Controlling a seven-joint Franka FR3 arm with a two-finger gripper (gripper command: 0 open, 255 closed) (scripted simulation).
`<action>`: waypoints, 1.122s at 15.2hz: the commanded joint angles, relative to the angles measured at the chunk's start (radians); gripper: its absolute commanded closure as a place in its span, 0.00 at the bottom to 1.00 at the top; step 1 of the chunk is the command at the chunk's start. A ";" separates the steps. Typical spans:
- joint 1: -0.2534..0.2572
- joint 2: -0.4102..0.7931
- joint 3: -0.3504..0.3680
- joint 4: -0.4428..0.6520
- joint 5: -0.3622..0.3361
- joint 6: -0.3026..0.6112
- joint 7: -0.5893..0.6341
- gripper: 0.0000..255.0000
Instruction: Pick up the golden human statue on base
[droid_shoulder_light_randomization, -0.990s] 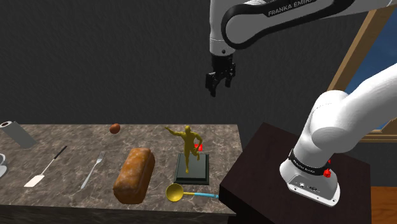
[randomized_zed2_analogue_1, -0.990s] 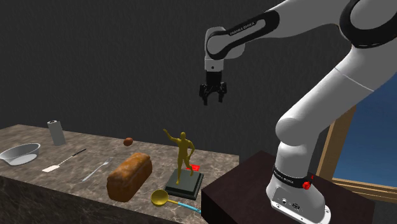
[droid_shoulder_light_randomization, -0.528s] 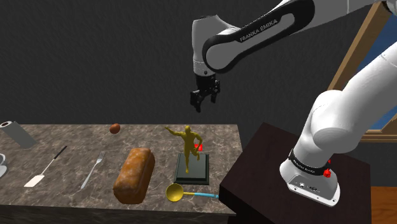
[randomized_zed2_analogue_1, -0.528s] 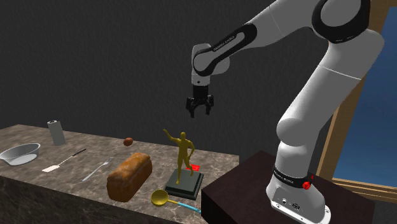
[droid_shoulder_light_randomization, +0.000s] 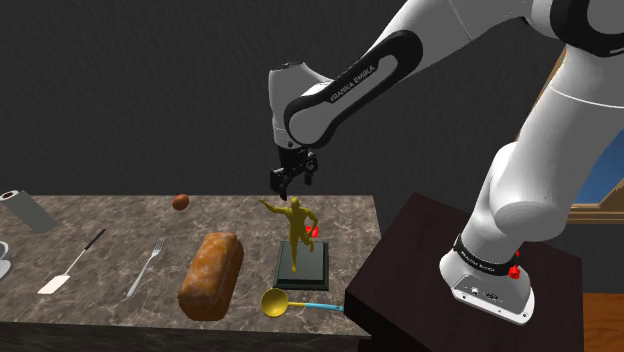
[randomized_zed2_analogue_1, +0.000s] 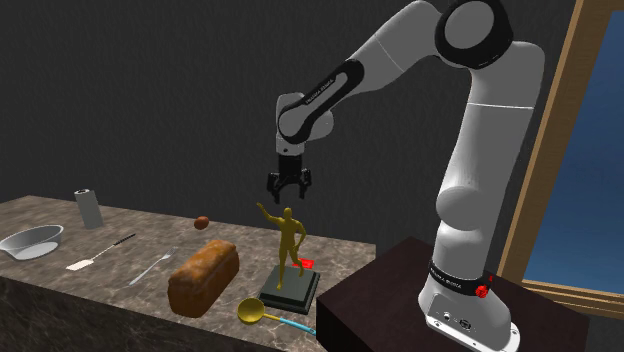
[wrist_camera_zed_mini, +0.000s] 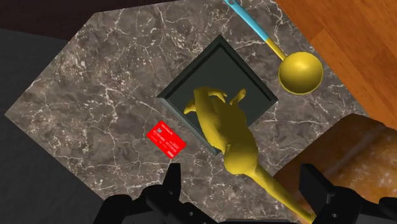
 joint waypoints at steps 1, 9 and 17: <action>0.005 0.047 0.007 0.012 -0.003 0.036 0.012 0.00; 0.007 0.108 0.007 -0.017 -0.015 0.126 0.017 0.00; 0.007 0.110 0.007 -0.016 -0.015 0.126 0.018 1.00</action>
